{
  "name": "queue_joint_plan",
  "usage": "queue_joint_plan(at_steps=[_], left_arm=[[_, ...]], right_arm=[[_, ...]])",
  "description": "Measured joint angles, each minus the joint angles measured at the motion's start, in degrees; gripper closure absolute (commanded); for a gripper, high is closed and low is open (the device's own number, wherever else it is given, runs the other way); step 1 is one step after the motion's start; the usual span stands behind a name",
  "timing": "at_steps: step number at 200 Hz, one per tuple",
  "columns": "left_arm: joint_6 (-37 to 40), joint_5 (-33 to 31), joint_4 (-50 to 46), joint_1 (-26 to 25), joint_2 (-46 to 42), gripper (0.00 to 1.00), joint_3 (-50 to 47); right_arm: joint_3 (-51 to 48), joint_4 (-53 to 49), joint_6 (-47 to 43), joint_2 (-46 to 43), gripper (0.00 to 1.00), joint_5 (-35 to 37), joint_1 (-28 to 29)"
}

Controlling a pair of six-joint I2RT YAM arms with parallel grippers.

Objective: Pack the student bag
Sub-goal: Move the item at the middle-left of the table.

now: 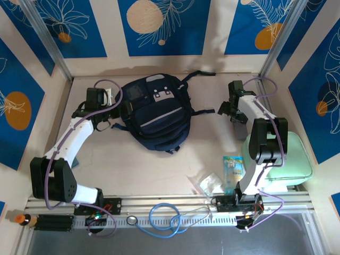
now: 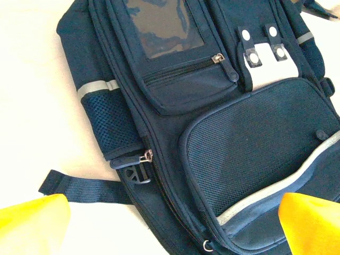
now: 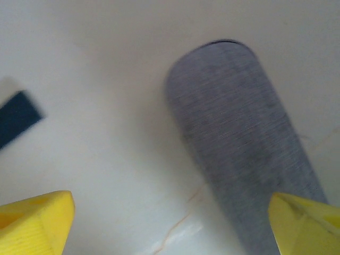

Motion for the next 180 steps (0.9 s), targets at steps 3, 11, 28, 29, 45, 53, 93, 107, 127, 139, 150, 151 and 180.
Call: queue_joint_plan(at_steps=[3,11,28,29,45,53,93,107,127,139,150,151,180], left_arm=[[0.11,0.11,0.02,0.00,0.00,0.00,0.00],[0.39,0.37,0.04,0.00,0.00,0.00,0.00],[0.50,0.81,0.02,0.02,0.00,0.00,-0.02],[0.52,0.83,0.02,0.02,0.02,0.00,-0.02],[0.74,1.14,0.02,0.02,0.02,0.00,-0.02],[0.79,1.31,0.02,0.02,0.02,0.00,-0.02],[0.79,2.32,0.02,0.02,0.02,0.00,-0.04],[0.81,2.54,0.00,0.02,0.04,0.00,-0.04],[0.81,2.58,-0.15,0.02,0.07,0.00,-0.04],[0.81,2.58,-0.17,0.02,0.07,0.00,-0.04],[0.81,2.58,-0.17,0.02,0.07,0.00,-0.04],[0.81,2.58,-0.17,0.02,0.07,0.00,-0.04],[0.79,2.82,-0.15,0.02,0.17,0.00,-0.04]], right_arm=[[0.00,-0.15,-0.37,0.59,0.06,0.13,-0.44],[0.00,-0.39,-1.03,1.70,0.06,0.22,-1.25],[0.42,-1.29,-2.58,3.54,0.06,0.63,-2.67],[0.52,-1.40,-2.75,3.65,0.06,0.66,-2.78],[2.36,-2.32,-4.52,4.74,0.06,0.79,-3.54],[3.41,-2.60,-5.44,5.51,0.06,0.81,-3.74],[6.62,-5.03,-9.33,8.90,0.06,2.80,-4.24],[6.64,-5.29,-10.03,8.94,0.07,2.86,-4.24],[6.64,-5.64,-10.88,8.92,0.09,2.51,-3.98],[6.62,-5.79,-11.17,8.85,0.09,2.27,-3.69],[6.62,-6.01,-11.19,8.61,0.09,2.08,-3.08],[6.62,-6.03,-11.19,8.61,0.09,2.08,-3.06],[6.10,-6.14,-9.84,7.61,0.09,-0.24,0.33]])
